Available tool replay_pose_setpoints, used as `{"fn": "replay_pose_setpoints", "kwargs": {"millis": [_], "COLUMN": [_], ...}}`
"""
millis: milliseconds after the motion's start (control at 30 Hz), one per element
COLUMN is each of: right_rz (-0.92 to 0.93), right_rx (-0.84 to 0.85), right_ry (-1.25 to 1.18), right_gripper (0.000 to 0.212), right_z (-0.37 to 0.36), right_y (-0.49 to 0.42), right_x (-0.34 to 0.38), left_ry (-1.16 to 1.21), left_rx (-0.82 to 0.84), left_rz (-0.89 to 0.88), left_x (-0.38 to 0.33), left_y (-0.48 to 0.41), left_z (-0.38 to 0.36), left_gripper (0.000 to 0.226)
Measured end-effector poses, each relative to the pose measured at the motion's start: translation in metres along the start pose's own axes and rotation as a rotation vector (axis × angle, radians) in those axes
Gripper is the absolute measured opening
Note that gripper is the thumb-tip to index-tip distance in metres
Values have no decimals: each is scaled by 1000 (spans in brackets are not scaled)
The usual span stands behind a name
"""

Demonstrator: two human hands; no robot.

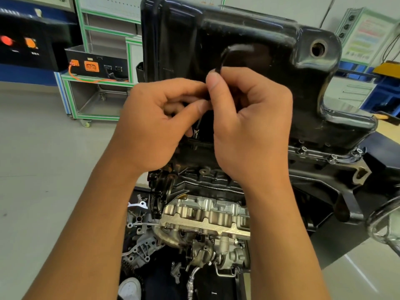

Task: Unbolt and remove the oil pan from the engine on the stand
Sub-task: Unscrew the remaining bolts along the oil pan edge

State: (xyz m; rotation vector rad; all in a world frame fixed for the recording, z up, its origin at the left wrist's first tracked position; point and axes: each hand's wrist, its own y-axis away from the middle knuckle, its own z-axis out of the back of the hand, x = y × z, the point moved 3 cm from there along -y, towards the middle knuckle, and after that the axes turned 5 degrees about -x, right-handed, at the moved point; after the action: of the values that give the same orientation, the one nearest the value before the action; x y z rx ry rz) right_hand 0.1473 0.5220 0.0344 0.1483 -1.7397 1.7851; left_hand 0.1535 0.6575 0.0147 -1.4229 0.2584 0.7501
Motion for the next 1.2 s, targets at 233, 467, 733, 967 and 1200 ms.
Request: {"fn": "replay_pose_setpoints", "kwargs": {"millis": [233,467,733,967,1200], "right_rz": [13,3,-4,-9,22], "right_rx": [57,3,8,31,172], "right_ry": [-16,-48,-34,-67,-14], "right_gripper": [15,14,15,16,17], "right_z": [-2,0,-1,1,1], "right_y": [1,0,-1,-1,-4], "right_x": [3,3,5,5,8], "left_ry": [-69,-81,-19,-7,-40], "left_rx": [-75,-41,-125,-29,-1], "left_rz": [-29,-48,-38,-26,-65], "left_x": [-7,-8,-8,-5,-11], "left_y": [1,1,1,1,-1], "left_z": [4,-4,-4,-6,6], "left_gripper": [6,7,4,9,14]}}
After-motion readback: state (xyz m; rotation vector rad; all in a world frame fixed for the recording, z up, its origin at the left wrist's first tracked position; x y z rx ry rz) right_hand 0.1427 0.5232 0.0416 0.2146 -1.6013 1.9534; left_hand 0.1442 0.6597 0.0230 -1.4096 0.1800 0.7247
